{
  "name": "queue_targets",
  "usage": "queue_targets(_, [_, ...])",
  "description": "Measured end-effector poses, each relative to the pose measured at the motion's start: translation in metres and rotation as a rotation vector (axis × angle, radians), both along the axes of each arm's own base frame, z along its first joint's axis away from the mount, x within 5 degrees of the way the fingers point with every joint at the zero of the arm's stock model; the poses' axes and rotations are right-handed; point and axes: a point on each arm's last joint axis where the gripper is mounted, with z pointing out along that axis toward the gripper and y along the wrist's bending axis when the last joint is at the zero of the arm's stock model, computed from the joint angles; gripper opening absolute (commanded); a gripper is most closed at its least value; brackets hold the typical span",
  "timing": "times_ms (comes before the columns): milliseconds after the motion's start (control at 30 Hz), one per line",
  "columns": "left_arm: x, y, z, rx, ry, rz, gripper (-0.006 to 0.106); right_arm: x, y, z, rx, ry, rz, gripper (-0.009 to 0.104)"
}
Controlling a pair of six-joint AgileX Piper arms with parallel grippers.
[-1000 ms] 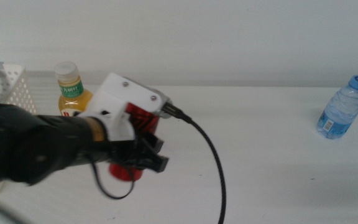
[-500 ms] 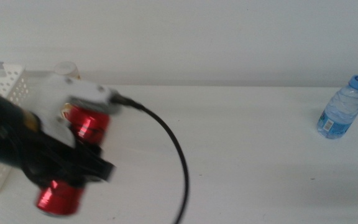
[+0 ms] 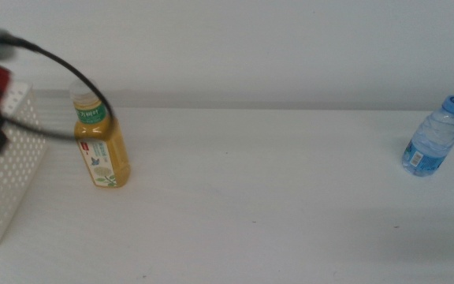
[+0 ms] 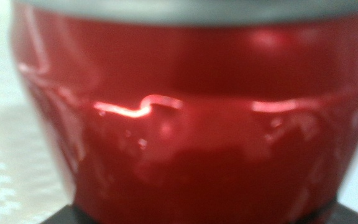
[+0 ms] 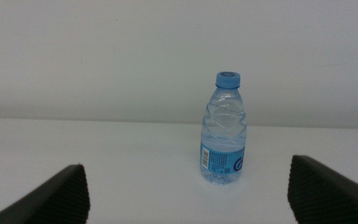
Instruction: Use arms to grab the bottles and put them into the dustbin to the left of the table.
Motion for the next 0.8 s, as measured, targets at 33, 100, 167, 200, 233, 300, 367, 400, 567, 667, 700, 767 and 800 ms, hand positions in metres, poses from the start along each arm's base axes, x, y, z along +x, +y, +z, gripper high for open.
queue_targets(33, [0.007,0.008,0.000,0.009,0.000,0.004,-0.002,0.000,0.000,0.000,0.000,0.000,0.000,0.085])
queue_targets(100, [0.023,0.028,0.004,0.029,-0.011,0.026,-0.002,0.000,0.000,0.000,0.000,0.000,0.000,0.085])
queue_targets(167, [0.037,0.046,0.004,0.043,-0.012,0.053,-0.002,0.000,0.000,0.000,0.000,0.000,0.000,0.085])
queue_targets(200, [0.045,0.055,0.002,0.048,-0.007,0.069,-0.002,0.000,0.000,0.000,0.000,0.000,0.000,0.085])
queue_targets(233, [0.053,0.064,-0.001,0.051,0.000,0.085,-0.002,0.000,0.000,0.000,0.000,0.000,0.000,0.085])
queue_targets(300, [0.065,0.080,-0.008,0.065,0.020,0.107,-0.002,0.000,0.000,0.000,0.000,0.000,0.000,0.085])
queue_targets(367, [0.076,0.095,-0.022,0.075,0.055,0.126,-0.002,0.000,0.000,0.000,0.000,0.000,0.000,0.085])
queue_targets(400, [0.082,0.101,-0.028,0.081,0.072,0.130,-0.002,0.000,0.000,0.000,0.000,0.000,0.000,0.085])
queue_targets(567, [0.099,0.117,-0.065,0.094,0.153,0.135,0.001,0.000,0.000,0.000,0.000,0.000,0.000,0.085])
queue_targets(667, [0.106,0.122,-0.085,0.095,0.196,0.143,0.010,0.000,0.000,0.000,0.000,0.000,0.000,0.085])
queue_targets(700, [0.108,0.124,-0.091,0.100,0.209,0.146,0.015,0.000,0.000,0.000,0.000,0.000,0.000,0.085])
queue_targets(767, [0.110,0.127,-0.100,0.117,0.230,0.145,0.027,0.000,0.000,0.000,0.000,0.000,0.000,0.085])
queue_targets(800, [0.111,0.128,-0.103,0.115,0.234,0.146,0.034,0.000,0.000,0.000,0.000,0.000,0.000,0.085])
